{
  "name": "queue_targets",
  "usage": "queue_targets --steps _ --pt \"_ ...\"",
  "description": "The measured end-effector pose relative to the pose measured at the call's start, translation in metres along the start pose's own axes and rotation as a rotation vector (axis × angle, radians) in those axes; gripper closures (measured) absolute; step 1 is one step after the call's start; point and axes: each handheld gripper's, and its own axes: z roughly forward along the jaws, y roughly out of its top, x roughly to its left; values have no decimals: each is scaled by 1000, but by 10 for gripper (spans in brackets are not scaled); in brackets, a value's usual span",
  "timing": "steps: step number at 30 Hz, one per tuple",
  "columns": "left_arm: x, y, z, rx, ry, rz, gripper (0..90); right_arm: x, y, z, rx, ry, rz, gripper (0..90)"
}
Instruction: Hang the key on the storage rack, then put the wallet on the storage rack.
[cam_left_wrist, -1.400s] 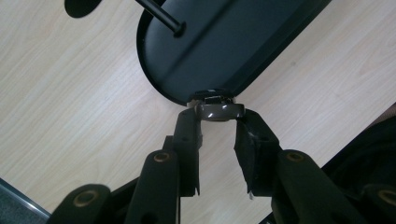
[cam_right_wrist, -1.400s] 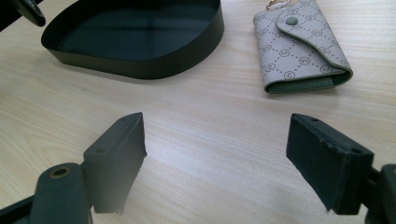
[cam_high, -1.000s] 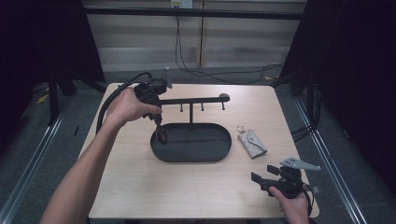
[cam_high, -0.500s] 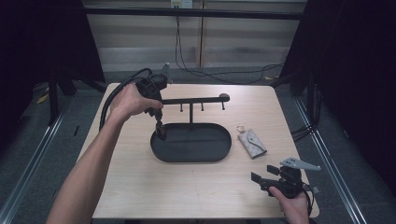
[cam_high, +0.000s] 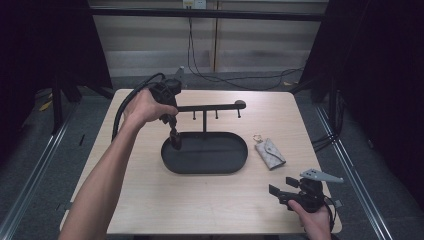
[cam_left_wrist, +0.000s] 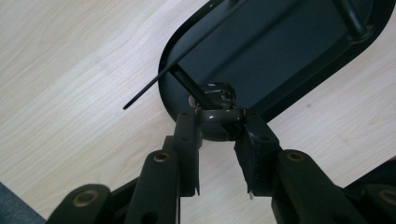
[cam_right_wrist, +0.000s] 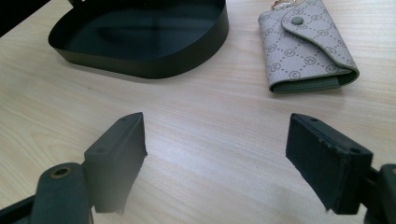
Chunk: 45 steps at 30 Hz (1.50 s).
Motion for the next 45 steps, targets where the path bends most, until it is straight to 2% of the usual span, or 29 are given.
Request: queue_targets --steps 4,8,10,12,13,16,19,20,21,22,26,30,32,35,36,42,45 --pt "-1 3 0 8 21 -6 705 0 0 1 2 2 0 201" --pt "-1 3 1 -3 14 -15 692 0 0 0 0 -2 -2 201" --pt "-1 3 1 -17 29 -25 648 0 0 1 3 -1 0 201" --pt "-2 3 1 -26 30 -17 606 0 0 1 5 1 -3 201" --pt "-3 4 2 -26 34 -29 581 1 0 1 6 1 -4 201" --pt "-7 5 4 -13 46 -19 529 1 0 1 5 -1 -4 201" --pt "-8 5 6 -8 53 -26 505 1 0 1 3 -2 -3 201" --pt "-8 5 6 -7 46 -34 496 0 0 1 4 -2 -2 201" --pt "-7 5 6 -1 43 -23 484 0 0 1 4 -1 -2 201" --pt "-6 4 5 1 52 -27 477 0 1 2 5 -3 -2 201" --pt "-4 1 5 4 28 -40 424 0 1 3 7 1 1 201" --pt "-1 -5 2 -2 18 -26 395 0 1 3 8 -1 6 201" --pt "0 -10 3 -4 12 -38 376 0 1 3 8 -3 1 201" --pt "2 -16 3 -5 18 -25 374 0 1 2 6 -5 2 201" --pt "3 -19 3 -10 5 -30 370 1 1 2 6 -7 2 201" --pt "6 -35 1 -27 10 -1 340 1 1 2 8 -8 -2 200" --pt "8 -44 -1 -56 1 13 316 0 1 3 10 -7 1 200"
